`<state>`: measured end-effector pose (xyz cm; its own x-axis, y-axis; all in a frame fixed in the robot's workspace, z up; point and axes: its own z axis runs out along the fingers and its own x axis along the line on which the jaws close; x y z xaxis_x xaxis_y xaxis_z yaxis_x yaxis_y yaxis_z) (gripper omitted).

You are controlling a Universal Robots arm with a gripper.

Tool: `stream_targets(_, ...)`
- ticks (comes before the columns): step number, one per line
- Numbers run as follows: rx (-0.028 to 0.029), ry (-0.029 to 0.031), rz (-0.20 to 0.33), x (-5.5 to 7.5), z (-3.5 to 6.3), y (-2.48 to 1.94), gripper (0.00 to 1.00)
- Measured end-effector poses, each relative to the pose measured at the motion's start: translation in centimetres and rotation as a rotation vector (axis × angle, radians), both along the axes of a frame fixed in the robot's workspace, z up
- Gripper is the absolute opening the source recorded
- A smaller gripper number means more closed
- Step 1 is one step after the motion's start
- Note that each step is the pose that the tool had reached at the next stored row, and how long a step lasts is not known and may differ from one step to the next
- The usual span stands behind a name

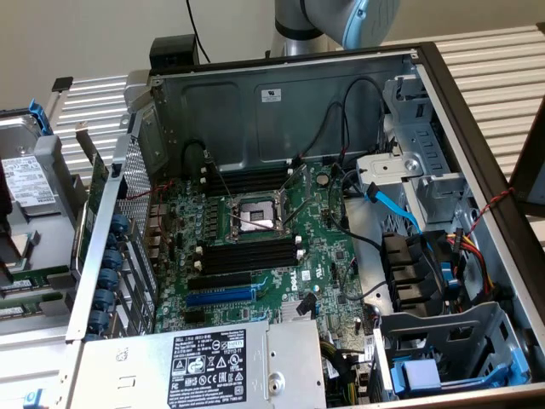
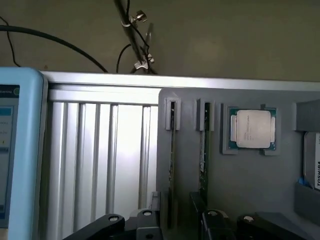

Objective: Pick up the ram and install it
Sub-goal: 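Pick up the ram and move it above insertion slot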

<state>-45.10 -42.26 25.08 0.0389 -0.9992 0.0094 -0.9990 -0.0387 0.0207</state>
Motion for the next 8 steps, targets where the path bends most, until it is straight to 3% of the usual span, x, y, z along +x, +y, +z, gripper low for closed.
stream_targets(5,0.0000,0.0024,0.013,0.0,-0.90,0.00,0.38)
stream_targets(6,0.0000,0.0024,0.015,0.0,-1.08,0.00,0.45)
stream_targets(8,0.0000,0.0024,0.021,0.0,-1.46,0.00,0.45)
